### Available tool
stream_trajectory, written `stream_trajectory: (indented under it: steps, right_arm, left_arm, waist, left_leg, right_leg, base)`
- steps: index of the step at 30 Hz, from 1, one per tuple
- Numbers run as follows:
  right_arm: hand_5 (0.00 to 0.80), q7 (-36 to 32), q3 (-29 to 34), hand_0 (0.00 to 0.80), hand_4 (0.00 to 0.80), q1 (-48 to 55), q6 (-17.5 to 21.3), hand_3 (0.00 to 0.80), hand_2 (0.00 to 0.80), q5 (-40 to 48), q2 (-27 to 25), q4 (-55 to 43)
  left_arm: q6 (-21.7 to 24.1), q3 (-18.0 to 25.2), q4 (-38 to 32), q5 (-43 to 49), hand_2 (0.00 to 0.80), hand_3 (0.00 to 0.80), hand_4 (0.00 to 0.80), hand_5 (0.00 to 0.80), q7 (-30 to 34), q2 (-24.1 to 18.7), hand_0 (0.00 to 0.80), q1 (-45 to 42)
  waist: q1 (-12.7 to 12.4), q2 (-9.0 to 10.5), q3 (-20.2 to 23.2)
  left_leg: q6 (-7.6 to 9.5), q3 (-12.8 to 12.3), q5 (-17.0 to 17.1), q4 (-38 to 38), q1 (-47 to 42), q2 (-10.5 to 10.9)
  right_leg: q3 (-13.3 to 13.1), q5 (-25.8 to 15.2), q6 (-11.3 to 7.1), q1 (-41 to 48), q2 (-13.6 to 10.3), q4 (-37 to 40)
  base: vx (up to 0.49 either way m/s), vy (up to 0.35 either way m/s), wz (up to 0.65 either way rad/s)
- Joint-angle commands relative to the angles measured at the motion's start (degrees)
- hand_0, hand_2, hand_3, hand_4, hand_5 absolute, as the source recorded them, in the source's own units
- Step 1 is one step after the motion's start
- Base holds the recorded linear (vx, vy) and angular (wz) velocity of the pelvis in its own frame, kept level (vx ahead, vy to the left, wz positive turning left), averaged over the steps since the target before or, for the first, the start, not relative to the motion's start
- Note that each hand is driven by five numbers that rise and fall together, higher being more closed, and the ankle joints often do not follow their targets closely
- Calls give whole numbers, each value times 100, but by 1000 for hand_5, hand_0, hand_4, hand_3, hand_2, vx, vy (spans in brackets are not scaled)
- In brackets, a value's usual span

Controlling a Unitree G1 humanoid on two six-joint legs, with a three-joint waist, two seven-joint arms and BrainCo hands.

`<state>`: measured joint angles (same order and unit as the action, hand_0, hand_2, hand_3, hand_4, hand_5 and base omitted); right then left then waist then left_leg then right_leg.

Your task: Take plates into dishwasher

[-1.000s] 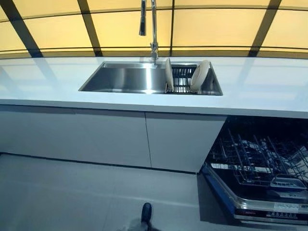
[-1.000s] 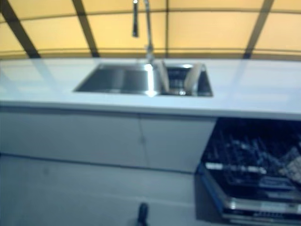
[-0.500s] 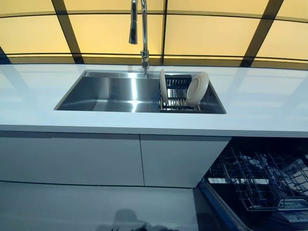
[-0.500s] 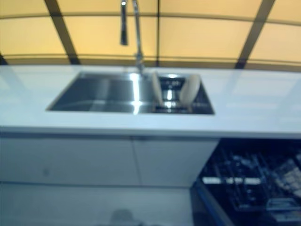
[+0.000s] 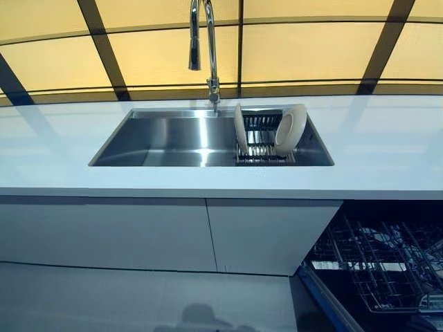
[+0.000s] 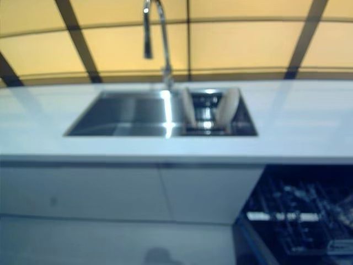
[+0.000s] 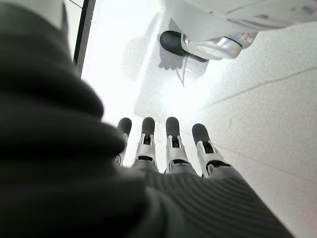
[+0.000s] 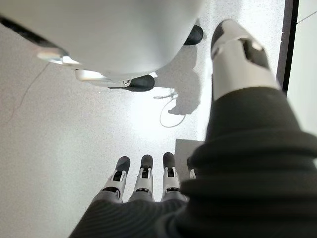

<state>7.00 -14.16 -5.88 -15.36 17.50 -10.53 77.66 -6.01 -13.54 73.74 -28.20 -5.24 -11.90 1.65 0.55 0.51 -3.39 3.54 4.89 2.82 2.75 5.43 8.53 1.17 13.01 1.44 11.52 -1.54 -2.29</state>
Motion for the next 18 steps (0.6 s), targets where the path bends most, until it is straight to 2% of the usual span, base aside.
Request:
stream_trajectory:
  steps: [1,3,4,5,6,7,9,10,11,12,14,17,18]
  right_arm:
    - [0,196,201,0,0,102,-16,0,0,392,-27,-153]
    - [0,226,240,0,0,130,73,0,0,442,-50,-168]
    - [0,217,283,0,0,164,94,0,0,383,-97,-223]
    - [0,201,278,0,0,174,97,0,0,357,-115,-234]
    - [0,130,238,0,0,184,121,0,0,337,-170,-211]
    - [0,79,205,0,0,201,199,0,0,321,-202,-161]
    - [0,-72,127,0,0,195,360,0,0,29,-244,-89]
    - [0,-83,61,0,0,179,431,0,0,-124,-259,-44]
    - [0,-83,61,0,0,178,432,0,0,-124,-259,-42]
    - [0,-105,-86,0,0,106,444,0,0,-612,-291,-47]
    - [0,-323,-280,0,0,41,467,0,0,-1003,-335,-58]
    - [0,-833,-498,0,0,-15,661,0,0,-1448,-385,-254]
    - [0,-1266,-739,0,0,-51,825,0,0,-2017,-443,-602]
  left_arm:
    - [-36,-83,198,395,0,0,0,0,77,60,0,240]
    - [-6,-138,213,400,0,0,0,0,83,22,0,264]
    - [-40,-113,185,456,0,0,0,0,85,-22,0,253]
    - [-61,-99,172,495,0,0,0,0,80,-43,0,246]
    - [-89,-103,159,522,0,0,0,0,60,-96,0,234]
    - [-65,-143,186,480,0,0,0,0,79,-145,0,234]
    - [-52,-110,172,473,0,0,0,0,137,-181,0,224]
    - [-87,-87,138,501,0,0,0,0,169,-203,0,241]
    - [-87,-86,138,501,0,0,0,0,169,-203,0,240]
    - [-152,-37,125,522,0,0,0,0,189,-185,0,266]
    - [-132,-19,120,428,0,0,0,0,179,-91,0,231]
    - [-186,-25,97,769,0,0,0,0,351,-4,0,195]
    - [-219,-61,60,833,0,0,0,0,316,8,0,140]
  waist:
    - [-77,-6,46]
    - [-5,-16,16]
    - [63,-48,-69]
    - [92,-96,-127]
    - [146,-250,-234]
    - [166,-355,-288]
    - [149,-432,-317]
    - [163,-413,-330]
    - [163,-415,-331]
    - [154,-349,-285]
    - [111,-273,-177]
    - [28,-169,-81]
    - [-16,-95,-28]
  left_leg:
    - [422,133,-575,166,-38,121]
    - [525,122,-580,-13,-230,256]
    - [514,12,-529,-134,-415,274]
    - [485,-14,-493,-200,-529,230]
    - [367,-33,-324,-404,-731,77]
    - [298,21,-264,-457,-811,-21]
    - [244,17,-302,-436,-896,-154]
    - [254,70,-388,-362,-910,-134]
    - [253,69,-391,-359,-911,-137]
    - [265,194,-562,-182,-913,-129]
    - [230,220,-587,-158,-972,-122]
    - [220,195,-590,-221,-1069,-146]
    - [196,191,-588,-287,-1107,-164]
  right_leg:
    - [377,-1345,-461,-363,-493,-1960]
    - [329,-1805,-508,-1077,-754,-3313]
    - [178,-1938,-476,-1664,-722,-4067]
    - [127,-1956,-446,-1912,-625,-4071]
    - [73,-1742,-358,-2342,-307,-3647]
    - [103,-1554,-301,-2378,-137,-2926]
    - [52,-1699,-324,-2254,132,-1170]
    - [-145,-1847,-365,-2392,263,-952]
    - [-145,-1851,-364,-2387,265,-946]
    - [-249,-1500,-237,-2087,396,-680]
    - [-189,-1452,-162,-1642,426,-310]
    - [-94,-1423,-128,-1175,402,12]
    - [-53,-1401,-146,-1009,369,139]
  base:
    - [178,192,-7]
    - [104,190,-10]
    - [50,139,-9]
    - [25,83,-16]
    - [29,-6,-15]
    - [52,-60,-12]
    - [77,-161,11]
    - [51,-146,10]
    - [150,-192,5]
    - [212,-183,13]
    - [251,-178,24]
    - [198,-104,36]
    - [167,-94,40]
